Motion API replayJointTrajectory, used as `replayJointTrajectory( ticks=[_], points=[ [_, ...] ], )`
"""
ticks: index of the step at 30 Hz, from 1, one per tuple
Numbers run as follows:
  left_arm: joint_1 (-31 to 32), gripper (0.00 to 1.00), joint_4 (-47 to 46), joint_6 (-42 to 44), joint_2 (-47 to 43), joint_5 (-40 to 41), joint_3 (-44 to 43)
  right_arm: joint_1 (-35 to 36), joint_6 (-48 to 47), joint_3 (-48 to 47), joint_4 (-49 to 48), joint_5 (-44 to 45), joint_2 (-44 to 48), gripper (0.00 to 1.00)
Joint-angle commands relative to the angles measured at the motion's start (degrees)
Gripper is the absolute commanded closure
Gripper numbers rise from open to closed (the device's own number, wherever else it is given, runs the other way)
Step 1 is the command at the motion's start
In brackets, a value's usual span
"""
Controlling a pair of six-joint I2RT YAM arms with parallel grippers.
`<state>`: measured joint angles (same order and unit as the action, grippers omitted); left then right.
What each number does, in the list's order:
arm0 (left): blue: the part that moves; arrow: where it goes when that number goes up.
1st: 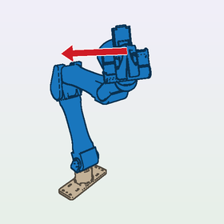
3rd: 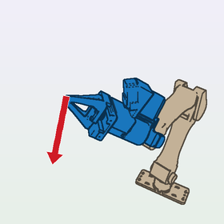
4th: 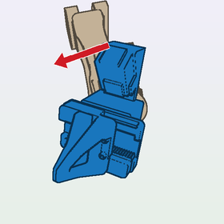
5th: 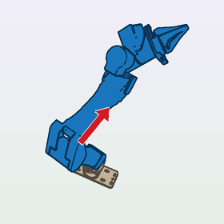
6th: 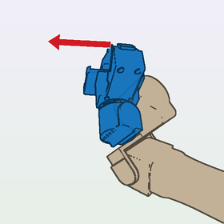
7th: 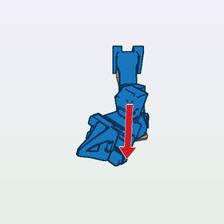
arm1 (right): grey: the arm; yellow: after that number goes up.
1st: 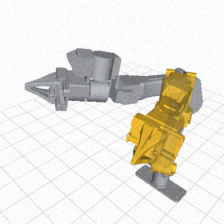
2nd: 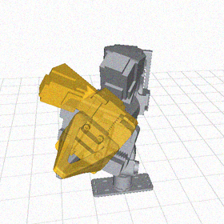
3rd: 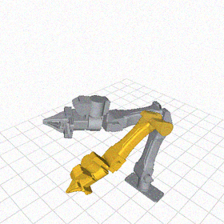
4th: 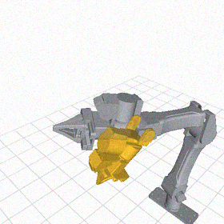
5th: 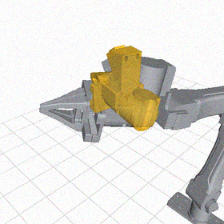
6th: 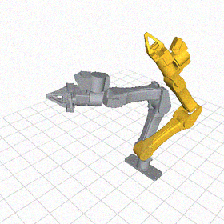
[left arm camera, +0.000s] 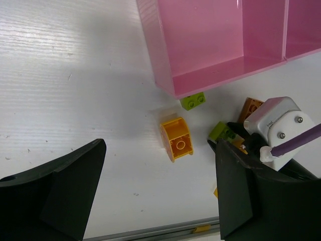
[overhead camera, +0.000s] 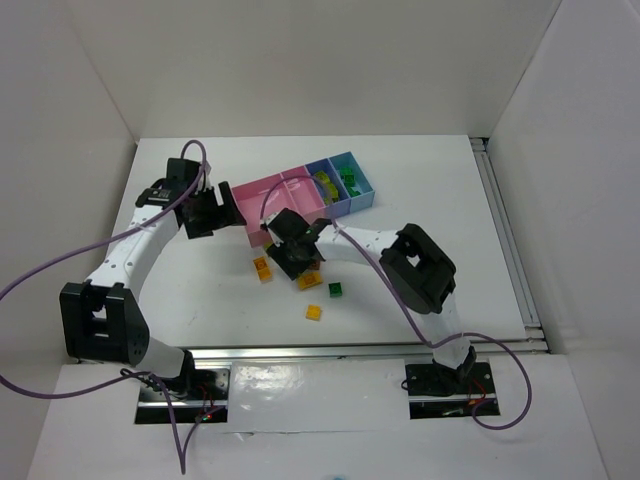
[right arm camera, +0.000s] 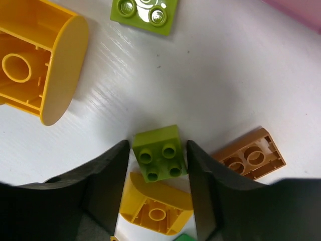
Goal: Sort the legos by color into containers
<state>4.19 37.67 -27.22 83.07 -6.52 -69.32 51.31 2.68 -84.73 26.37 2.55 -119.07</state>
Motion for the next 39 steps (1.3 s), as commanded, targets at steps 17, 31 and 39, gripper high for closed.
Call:
replayJointTrajectory(
  ticks=[17,31,39],
  points=[
    [8.0,0.08,4.1,1.4,-2.0,10.6,-4.2,-14.5,10.1,-16.6,-2.2,7.2,6.5,0.60],
    [20.2,0.07,2.5,-11.8,-1.4,10.8,6.5,-21.6,9.5,-37.6,2.9,11.8,-11.5,0.53],
    [20.8,0.07,-2.3,-11.9,-0.1,10.1,9.5,-21.6,8.9,-39.6,4.0,13.4,-13.0,0.19]
  ],
)
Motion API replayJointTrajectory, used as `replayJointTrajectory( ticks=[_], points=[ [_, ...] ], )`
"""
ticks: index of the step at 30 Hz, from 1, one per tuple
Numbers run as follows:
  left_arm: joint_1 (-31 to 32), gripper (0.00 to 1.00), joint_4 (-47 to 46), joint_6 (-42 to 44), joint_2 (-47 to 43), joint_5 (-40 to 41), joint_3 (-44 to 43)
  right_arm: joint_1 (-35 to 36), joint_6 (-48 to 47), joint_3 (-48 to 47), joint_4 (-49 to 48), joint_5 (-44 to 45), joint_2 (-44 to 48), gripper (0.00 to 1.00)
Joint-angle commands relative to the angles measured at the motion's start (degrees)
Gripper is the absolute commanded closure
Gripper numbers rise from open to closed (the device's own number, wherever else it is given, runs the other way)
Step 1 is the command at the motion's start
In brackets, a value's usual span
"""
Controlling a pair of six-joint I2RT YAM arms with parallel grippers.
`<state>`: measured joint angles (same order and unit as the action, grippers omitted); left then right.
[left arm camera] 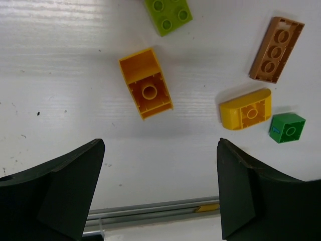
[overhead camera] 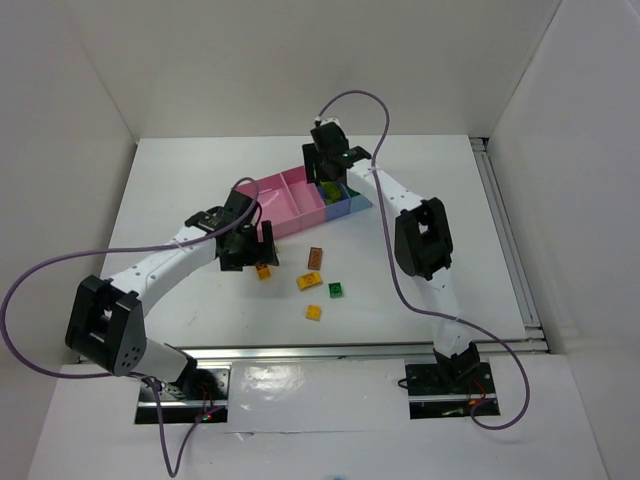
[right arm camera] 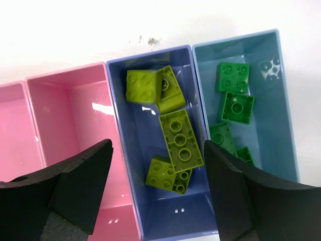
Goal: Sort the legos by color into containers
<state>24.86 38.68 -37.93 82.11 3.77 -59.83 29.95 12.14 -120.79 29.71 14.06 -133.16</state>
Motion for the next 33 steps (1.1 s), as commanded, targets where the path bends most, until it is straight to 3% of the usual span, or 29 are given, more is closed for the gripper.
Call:
replayJointTrajectory(
  ticks=[1,16,21,25,26,33],
  points=[
    [0.1,0.08,-3.8,-1.2,2.2,-0.2,-0.5,-0.2,-0.5,-3.1,0.7,1.9,1.6,0.19],
    [0.1,0.23,-7.6,-6.1,10.5,2.7,-0.3,0.8,-1.9,21.4,-3.5,8.8,23.5,0.18],
    [-1.7,0.39,-8.3,-3.9,11.3,2.1,0.2,0.2,-1.2,27.2,-3.5,8.8,28.4,0.18],
    [-2.3,0.58,-8.3,-2.1,9.8,1.4,0.2,0.2,0.2,28.3,-2.2,6.8,29.6,0.18],
    [-2.8,0.67,-6.9,-0.6,9.0,0.6,0.2,0.2,0.2,28.3,-2.2,5.5,29.6,0.18],
    [-3.3,0.81,-3.5,6.4,0.3,-6.6,-5.0,1.9,0.8,35.9,-2.4,-5.0,34.6,0.19]
  ],
)
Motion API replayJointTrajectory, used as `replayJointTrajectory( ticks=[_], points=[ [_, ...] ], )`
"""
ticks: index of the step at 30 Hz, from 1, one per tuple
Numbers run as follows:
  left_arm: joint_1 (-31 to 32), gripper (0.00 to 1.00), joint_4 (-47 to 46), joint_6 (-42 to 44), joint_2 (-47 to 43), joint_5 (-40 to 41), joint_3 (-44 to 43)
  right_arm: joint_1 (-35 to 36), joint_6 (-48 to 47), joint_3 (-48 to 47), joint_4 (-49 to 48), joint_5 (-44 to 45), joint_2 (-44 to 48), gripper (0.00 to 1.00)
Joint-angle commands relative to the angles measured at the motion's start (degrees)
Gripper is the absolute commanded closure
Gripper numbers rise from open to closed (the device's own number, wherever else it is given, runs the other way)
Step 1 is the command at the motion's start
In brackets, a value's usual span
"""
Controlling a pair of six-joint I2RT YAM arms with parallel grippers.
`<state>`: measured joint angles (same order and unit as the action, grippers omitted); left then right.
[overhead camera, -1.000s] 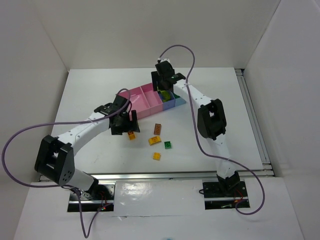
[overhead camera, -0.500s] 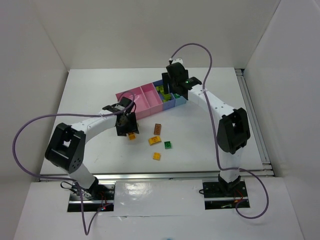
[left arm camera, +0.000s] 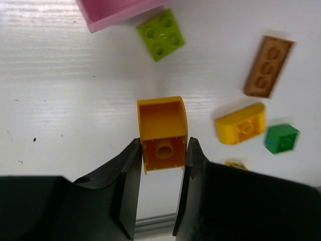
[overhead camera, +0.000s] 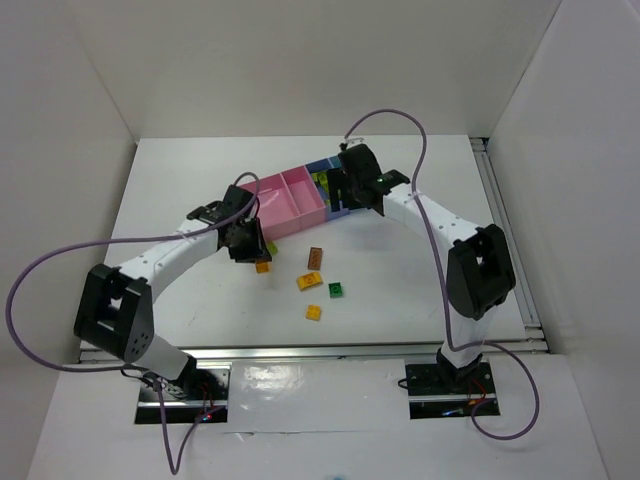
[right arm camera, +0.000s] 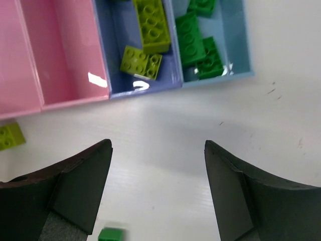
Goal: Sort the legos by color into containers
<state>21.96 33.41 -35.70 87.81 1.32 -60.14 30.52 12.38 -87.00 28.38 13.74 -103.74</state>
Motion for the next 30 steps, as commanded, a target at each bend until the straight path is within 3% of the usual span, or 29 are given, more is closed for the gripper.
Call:
replayJointTrajectory(
  ticks=[1,6,10,14,20,30],
  points=[
    [-0.9,0.81,2.3,4.2,-6.0,-5.1,-5.8,1.9,1.2,4.4,-1.0,-4.7,5.8,0.19],
    [-1.6,0.79,2.3,4.2,-6.3,-6.8,-12.3,4.9,2.6,8.9,-0.4,-5.5,8.9,0.19],
    [-3.8,0.79,2.3,4.2,0.6,-5.4,-19.8,9.0,0.5,11.7,-1.8,-7.4,9.7,0.20],
    [-5.1,0.72,2.3,4.8,9.1,-1.5,-25.7,13.7,-1.6,11.7,-0.3,-8.8,8.6,0.20],
    [-7.8,0.18,4.2,5.4,18.1,-3.7,-31.2,17.9,-1.6,11.7,0.3,-8.8,4.0,0.17],
    [-8.3,0.17,4.7,7.7,6.3,-6.3,-30.6,19.7,-3.5,12.9,1.5,-13.1,0.0,0.16]
  ],
)
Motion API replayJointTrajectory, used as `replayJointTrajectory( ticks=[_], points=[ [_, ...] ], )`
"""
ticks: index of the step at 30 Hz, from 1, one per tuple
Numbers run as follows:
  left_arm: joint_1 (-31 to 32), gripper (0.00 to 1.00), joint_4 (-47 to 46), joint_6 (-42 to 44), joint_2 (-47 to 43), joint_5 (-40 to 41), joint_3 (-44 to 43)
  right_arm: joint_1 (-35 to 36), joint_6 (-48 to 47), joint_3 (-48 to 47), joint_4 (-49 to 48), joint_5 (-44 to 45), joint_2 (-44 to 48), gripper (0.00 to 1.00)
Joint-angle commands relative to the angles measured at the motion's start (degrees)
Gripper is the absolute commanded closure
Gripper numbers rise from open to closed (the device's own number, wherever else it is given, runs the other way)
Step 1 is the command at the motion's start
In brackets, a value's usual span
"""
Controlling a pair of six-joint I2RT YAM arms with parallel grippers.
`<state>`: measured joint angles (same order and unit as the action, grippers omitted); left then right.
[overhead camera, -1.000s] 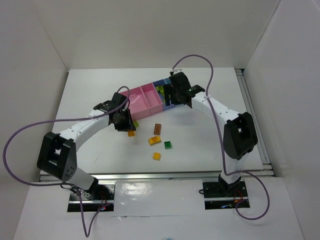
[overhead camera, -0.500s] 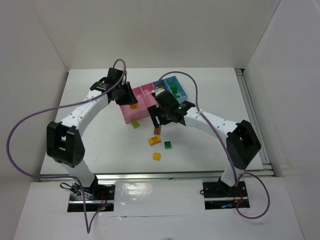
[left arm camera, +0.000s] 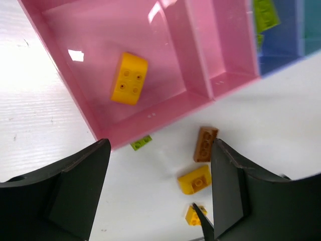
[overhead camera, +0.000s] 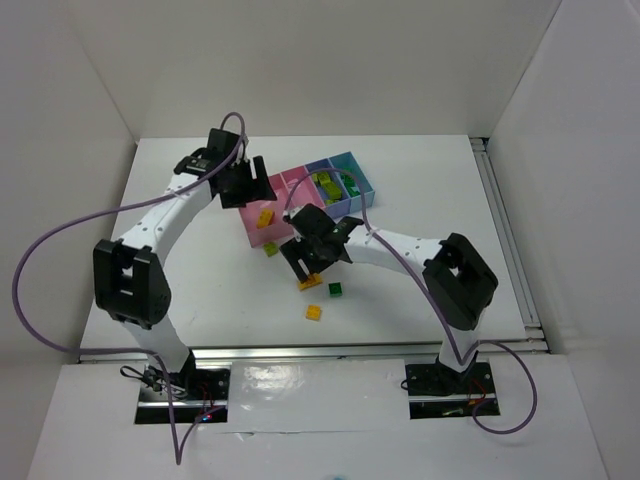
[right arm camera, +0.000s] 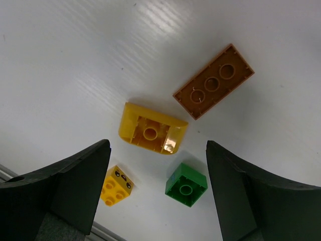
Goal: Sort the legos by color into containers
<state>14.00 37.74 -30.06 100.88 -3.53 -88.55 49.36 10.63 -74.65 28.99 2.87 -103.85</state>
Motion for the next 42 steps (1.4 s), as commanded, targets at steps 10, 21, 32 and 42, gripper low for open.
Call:
replayJointTrajectory(
  ticks=[10,21,32,42],
  points=[
    [-1.5,0.17,0.9,2.6,-12.2,-2.5,1.6,1.3,-3.4,-0.1,-1.0,-7.2,-4.0,0.15],
    [-3.2,0.18,1.5,2.0,-11.0,-6.4,1.6,1.9,-2.9,1.7,-1.6,-8.1,-5.1,0.17],
    [-3.7,0.18,0.9,2.0,-11.5,-7.1,3.2,4.7,-8.2,-2.7,0.9,-13.2,-8.1,0.20],
    [-4.3,0.18,0.9,2.0,-11.5,-7.6,4.3,5.2,-9.2,-7.3,2.4,4.6,-13.9,0.19]
  ],
)
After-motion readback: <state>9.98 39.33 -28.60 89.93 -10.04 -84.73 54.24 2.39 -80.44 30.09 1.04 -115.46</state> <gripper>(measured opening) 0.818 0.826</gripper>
